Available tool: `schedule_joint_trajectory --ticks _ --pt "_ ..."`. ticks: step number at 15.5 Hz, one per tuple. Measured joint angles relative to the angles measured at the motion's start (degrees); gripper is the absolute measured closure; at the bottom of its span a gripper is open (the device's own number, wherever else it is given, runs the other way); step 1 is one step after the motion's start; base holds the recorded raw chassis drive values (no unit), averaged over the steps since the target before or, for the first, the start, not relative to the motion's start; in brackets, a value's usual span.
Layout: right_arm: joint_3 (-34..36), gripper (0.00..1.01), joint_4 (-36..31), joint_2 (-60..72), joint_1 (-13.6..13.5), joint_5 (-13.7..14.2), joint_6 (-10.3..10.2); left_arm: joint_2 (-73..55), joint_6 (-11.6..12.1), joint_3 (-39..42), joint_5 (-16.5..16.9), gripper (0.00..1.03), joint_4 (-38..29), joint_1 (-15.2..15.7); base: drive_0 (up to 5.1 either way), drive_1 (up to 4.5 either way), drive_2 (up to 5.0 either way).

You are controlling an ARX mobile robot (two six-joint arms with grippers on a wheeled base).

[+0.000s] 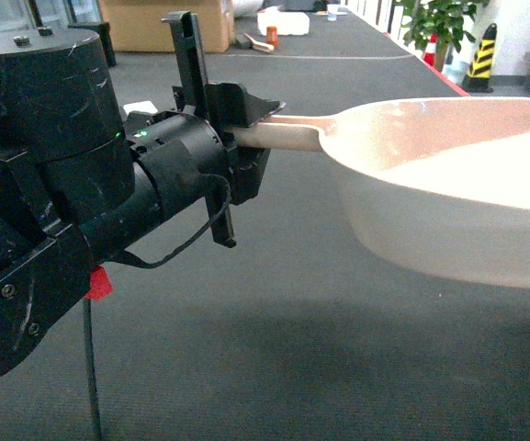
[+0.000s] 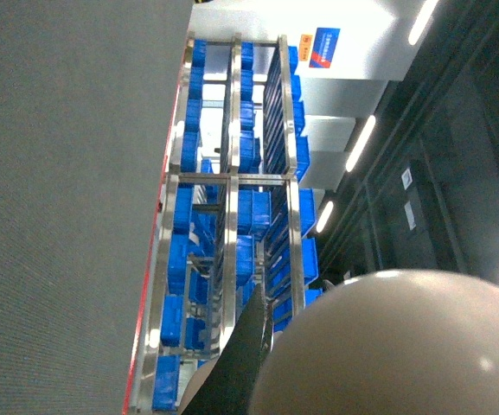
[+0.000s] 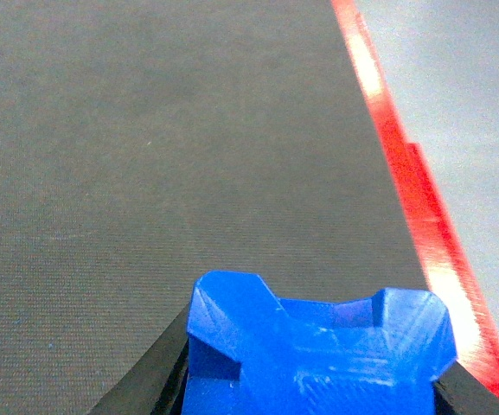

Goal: Place part in tray to right shelf

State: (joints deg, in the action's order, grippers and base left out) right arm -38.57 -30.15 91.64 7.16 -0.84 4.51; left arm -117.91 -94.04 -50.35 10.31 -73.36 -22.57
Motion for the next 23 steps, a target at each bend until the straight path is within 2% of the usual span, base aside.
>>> schedule_joint_trajectory --ticks 1,2,3,5,6,7,8,9,10,12,14,16,18,19,21,22,23 --pt "1.05 0.54 3.15 -6.14 -0.57 -1.22 -0.57 0.00 0.00 0.00 0.00 0.90 0.02 -0.02 0.0 0.00 0.0" --pt "0.96 0.54 5.31 -12.59 -2.86 -2.23 -1.57 0.00 0.00 0.00 0.02 0.90 0.00 0.00 0.0 0.00 0.0" --pt "-0.83 0.54 5.95 -19.30 -7.87 -2.82 -3.02 0.00 0.00 0.00 0.04 0.90 0.02 -0.09 0.0 0.00 0.0" --pt "-5.95 0.54 4.37 -20.46 -17.64 -1.31 -5.14 0.00 0.00 0.00 0.00 0.90 0.00 -0.09 0.0 0.00 0.0" --pt "-7.63 0.54 4.52 -15.47 -23.39 0.74 -7.96 0.00 0.00 0.00 0.02 0.90 0.02 -0.11 0.0 0.00 0.0" --pt "-8.46 0.54 6.34 -11.87 -25.79 1.77 -10.03 0.00 0.00 0.00 0.04 0.90 0.02 -0.11 0.0 0.00 0.0" --pt "-9.11 0.54 8.26 -8.61 -27.52 2.47 -13.55 0.00 0.00 0.00 0.04 0.90 0.02 -0.11 0.0 0.00 0.0" --pt "-9.60 0.54 10.84 -7.26 -28.28 3.10 -16.20 0.00 0.00 0.00 0.04 0.90 0.00 -0.09 0.0 0.00 0.0" --pt "-9.60 0.44 10.54 -7.23 -28.70 3.52 -17.38 0.00 0.00 0.00 -0.07 0.90 0.02 -0.02 0.0 0.00 0.0" --pt "-9.60 0.20 11.39 -10.95 -28.85 5.60 -17.53 0.00 0.46 0.00 0.09 0.90 0.09 -0.07 0.0 0.00 0.0" --pt "-9.60 0.01 12.59 -16.15 -28.02 6.80 -16.46 0.00 0.46 0.00 0.00 0.90 0.04 -0.07 0.0 0.00 0.0" --pt "-8.57 0.03 12.39 -21.79 -26.47 9.07 -13.81 0.00 0.63 0.00 0.02 0.90 0.07 -0.04 0.0 0.00 0.0" --pt "-5.49 0.03 8.44 -27.17 -25.42 14.01 -8.85 0.00 0.83 0.00 -0.02 0.90 0.07 0.00 0.0 0.00 0.0" --pt "-3.13 0.03 7.65 -30.21 -24.59 16.20 -5.68 0.00 0.85 0.00 -0.02 0.90 0.07 0.00 0.0 0.00 0.0" --pt "5.29 0.03 8.79 -36.98 -22.73 21.42 -0.26 0.00 0.85 0.00 0.00 0.90 0.07 0.00 0.0 0.00 0.0" --pt "10.62 0.03 12.52 -41.09 -22.60 24.04 0.57 0.00 0.85 0.00 0.02 0.90 0.04 0.00 0.0 0.00 0.0" --pt "15.56 0.03 13.64 -45.24 -23.93 27.26 1.11 0.00 0.87 0.00 -0.02 0.90 0.07 0.00 0.0 0.00 0.0"
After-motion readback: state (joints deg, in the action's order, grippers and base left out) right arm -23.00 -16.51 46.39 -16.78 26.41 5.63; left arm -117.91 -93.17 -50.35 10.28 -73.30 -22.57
